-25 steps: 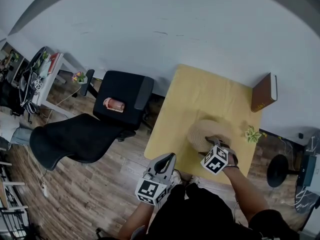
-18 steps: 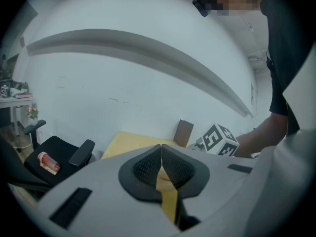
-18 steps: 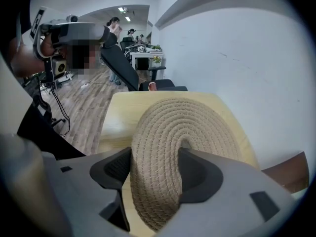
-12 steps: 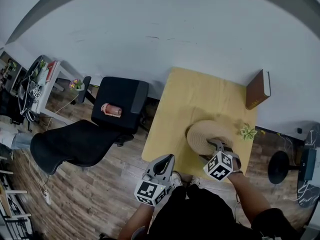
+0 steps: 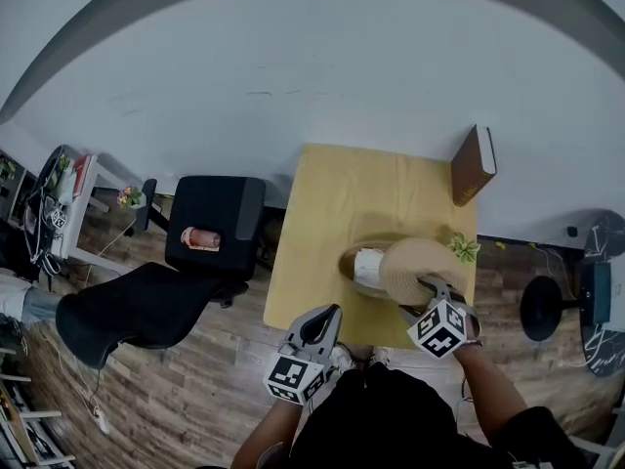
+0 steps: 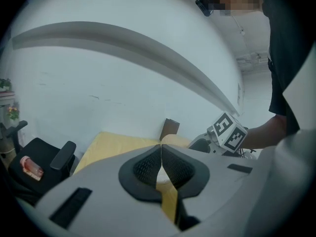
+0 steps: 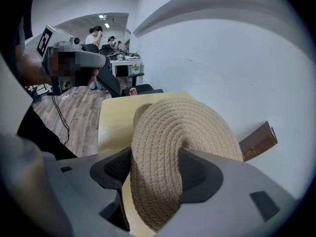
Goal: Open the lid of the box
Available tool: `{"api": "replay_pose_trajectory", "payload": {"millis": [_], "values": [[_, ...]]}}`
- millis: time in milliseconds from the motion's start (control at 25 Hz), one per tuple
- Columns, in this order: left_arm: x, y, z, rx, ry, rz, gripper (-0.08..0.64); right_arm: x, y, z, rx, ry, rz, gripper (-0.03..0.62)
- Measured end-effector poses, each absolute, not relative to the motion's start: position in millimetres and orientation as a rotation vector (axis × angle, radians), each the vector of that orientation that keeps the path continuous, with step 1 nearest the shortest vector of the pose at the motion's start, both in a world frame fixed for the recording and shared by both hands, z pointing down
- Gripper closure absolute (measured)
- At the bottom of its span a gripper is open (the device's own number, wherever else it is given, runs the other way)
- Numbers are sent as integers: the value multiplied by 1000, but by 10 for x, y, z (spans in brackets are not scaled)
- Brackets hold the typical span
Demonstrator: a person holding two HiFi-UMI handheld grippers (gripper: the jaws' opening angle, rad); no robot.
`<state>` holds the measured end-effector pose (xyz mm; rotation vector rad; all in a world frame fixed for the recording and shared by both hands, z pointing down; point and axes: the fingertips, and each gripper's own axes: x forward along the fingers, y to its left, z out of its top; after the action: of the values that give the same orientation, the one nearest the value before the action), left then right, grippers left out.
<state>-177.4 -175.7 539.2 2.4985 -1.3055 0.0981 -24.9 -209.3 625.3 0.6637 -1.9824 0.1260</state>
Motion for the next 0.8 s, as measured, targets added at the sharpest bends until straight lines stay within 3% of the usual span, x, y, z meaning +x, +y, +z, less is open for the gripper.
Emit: {"api": "replay_pose_trajectory", "payload": {"millis": [800], "values": [[-940, -1790, 5447, 2624, -1028, 170, 541, 857, -1752, 6717, 867, -1828, 361, 281]]}}
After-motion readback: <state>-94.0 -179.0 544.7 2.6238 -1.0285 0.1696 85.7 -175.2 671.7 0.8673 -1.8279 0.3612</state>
